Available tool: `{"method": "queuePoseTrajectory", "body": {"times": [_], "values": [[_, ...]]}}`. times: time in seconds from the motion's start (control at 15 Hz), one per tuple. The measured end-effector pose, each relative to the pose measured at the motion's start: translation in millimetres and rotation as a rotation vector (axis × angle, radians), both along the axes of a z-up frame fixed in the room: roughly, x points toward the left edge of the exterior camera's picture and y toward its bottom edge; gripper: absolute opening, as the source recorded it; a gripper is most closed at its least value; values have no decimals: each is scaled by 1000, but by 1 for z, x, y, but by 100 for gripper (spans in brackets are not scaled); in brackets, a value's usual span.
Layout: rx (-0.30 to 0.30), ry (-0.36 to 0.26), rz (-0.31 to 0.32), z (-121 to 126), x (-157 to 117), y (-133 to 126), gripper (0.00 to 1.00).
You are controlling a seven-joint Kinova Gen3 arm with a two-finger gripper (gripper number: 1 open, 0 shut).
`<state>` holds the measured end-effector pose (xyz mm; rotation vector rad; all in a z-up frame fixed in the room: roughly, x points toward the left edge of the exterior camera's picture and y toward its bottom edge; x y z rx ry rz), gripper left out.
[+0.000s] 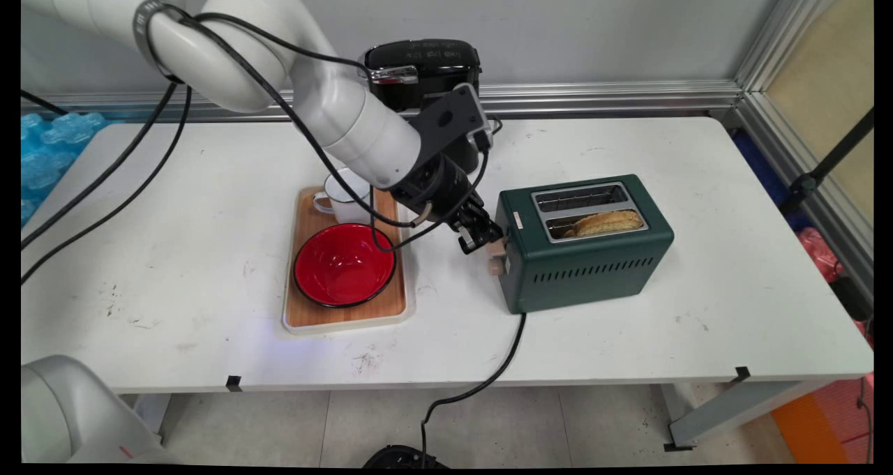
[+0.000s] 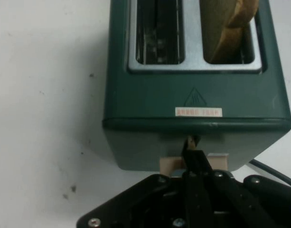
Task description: Press the toaster switch
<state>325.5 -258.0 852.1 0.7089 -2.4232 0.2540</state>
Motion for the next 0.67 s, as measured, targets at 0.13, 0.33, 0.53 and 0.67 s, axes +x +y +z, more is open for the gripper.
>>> {"method": "queuePoseTrajectory", "body": {"times": [0.13, 0.33, 0.53, 0.67], "values": [[7, -8, 1, -4, -1, 0, 0], [17, -19, 4, -11, -4, 1, 0], [25, -27, 6, -17, -6, 1, 0], [28, -31, 7, -20, -7, 0, 0]]}}
